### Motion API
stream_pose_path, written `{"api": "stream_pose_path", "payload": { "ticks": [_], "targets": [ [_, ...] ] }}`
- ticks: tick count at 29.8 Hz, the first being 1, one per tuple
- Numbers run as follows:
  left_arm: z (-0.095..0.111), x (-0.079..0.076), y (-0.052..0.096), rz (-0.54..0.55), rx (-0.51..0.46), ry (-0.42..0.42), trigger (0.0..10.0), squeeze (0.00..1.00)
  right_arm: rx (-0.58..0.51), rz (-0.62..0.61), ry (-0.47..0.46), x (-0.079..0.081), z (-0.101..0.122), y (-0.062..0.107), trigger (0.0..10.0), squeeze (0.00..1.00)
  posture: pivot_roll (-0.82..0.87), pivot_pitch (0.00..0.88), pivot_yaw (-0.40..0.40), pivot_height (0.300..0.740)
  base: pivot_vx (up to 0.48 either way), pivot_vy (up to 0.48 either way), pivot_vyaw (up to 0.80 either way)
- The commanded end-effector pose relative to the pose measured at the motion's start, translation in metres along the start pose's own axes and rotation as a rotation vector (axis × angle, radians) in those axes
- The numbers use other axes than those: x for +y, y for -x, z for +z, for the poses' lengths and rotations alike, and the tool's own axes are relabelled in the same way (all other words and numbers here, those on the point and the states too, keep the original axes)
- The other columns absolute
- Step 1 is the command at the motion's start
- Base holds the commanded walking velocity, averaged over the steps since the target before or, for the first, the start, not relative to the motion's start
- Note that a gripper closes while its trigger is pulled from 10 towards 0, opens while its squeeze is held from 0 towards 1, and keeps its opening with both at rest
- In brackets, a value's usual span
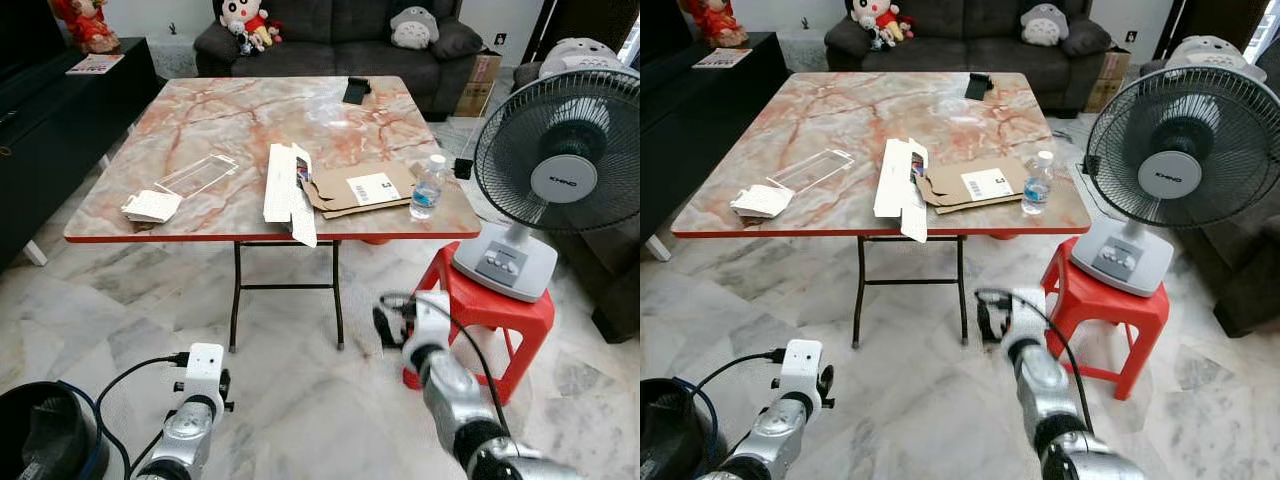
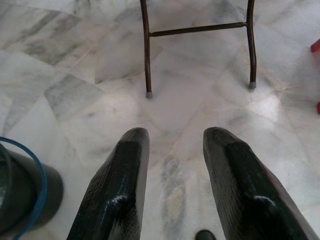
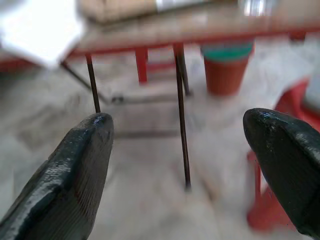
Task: Picking trash to rubbish bin
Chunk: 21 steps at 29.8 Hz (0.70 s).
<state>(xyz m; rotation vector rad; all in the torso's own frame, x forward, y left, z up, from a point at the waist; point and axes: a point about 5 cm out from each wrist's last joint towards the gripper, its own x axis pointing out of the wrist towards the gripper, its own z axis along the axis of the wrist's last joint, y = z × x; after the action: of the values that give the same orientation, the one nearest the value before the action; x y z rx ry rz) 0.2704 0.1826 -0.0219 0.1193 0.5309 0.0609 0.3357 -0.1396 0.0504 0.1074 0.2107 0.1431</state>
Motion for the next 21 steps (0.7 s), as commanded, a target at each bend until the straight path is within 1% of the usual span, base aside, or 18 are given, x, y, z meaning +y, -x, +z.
{"api": "stream_pose_path", "payload": {
  "ticks": [1,4,7,9,11,12,13,15,16,18,21],
  "targets": [
    [0.003,0.001,0.000,0.008,-0.025,0.020,10.0,0.00,-0.050,0.006,-0.012,0.002,0.010,-0.003,10.0,0.00,0.01,0.000,-0.008,0.740,0.000,0.000,0.00],
    [0.027,-0.004,-0.004,-0.007,-0.152,0.002,10.0,0.00,-0.107,0.032,-0.010,0.007,0.023,-0.007,10.0,0.00,0.01,0.000,-0.012,0.740,0.000,0.000,0.00],
    [0.059,-0.008,-0.006,-0.008,-0.306,0.018,10.0,0.00,-0.150,0.068,-0.012,0.013,0.031,-0.010,10.0,0.00,0.01,0.000,-0.012,0.740,0.000,0.000,0.00],
    [0.060,-0.008,-0.006,-0.008,-0.309,0.020,10.0,0.00,-0.153,0.069,-0.013,0.014,0.032,-0.010,10.0,0.00,0.01,0.000,-0.012,0.740,0.000,0.000,0.00],
    [0.062,-0.010,-0.007,-0.011,-0.311,0.030,10.0,0.00,-0.155,0.103,-0.010,0.022,0.031,-0.011,10.0,0.00,0.01,0.000,-0.012,0.740,0.000,0.000,0.00],
    [0.054,-0.012,-0.007,-0.017,-0.268,0.026,10.0,0.00,-0.142,0.134,-0.010,0.030,0.028,-0.010,10.0,0.00,0.01,0.000,-0.010,0.740,0.000,0.000,0.00],
    [0.047,-0.012,-0.006,-0.017,-0.239,0.023,10.0,0.00,-0.132,0.142,-0.010,0.033,0.025,-0.010,10.0,0.00,0.00,0.000,-0.008,0.740,0.000,0.000,0.00],
    [0.039,-0.012,-0.005,-0.016,-0.207,0.025,10.0,0.00,-0.114,0.148,-0.006,0.035,0.020,-0.009,10.0,0.00,0.00,0.000,-0.005,0.740,0.000,0.000,0.00],
    [0.033,-0.011,-0.004,-0.014,-0.189,0.039,10.0,0.00,-0.094,0.146,-0.001,0.035,0.015,-0.007,10.0,0.00,0.00,0.000,-0.004,0.740,0.000,0.000,0.00],
    [0.030,-0.008,-0.002,-0.013,-0.191,0.057,10.0,0.00,-0.076,0.146,0.008,0.035,0.009,-0.005,10.0,0.00,0.00,0.000,-0.003,0.740,0.000,0.000,0.00],
    [0.030,-0.003,-0.002,-0.002,-0.191,0.051,10.0,0.00,-0.060,0.160,0.028,0.036,0.003,-0.002,10.0,0.00,0.01,0.000,-0.005,0.740,0.000,0.000,0.00]
  ]
}}
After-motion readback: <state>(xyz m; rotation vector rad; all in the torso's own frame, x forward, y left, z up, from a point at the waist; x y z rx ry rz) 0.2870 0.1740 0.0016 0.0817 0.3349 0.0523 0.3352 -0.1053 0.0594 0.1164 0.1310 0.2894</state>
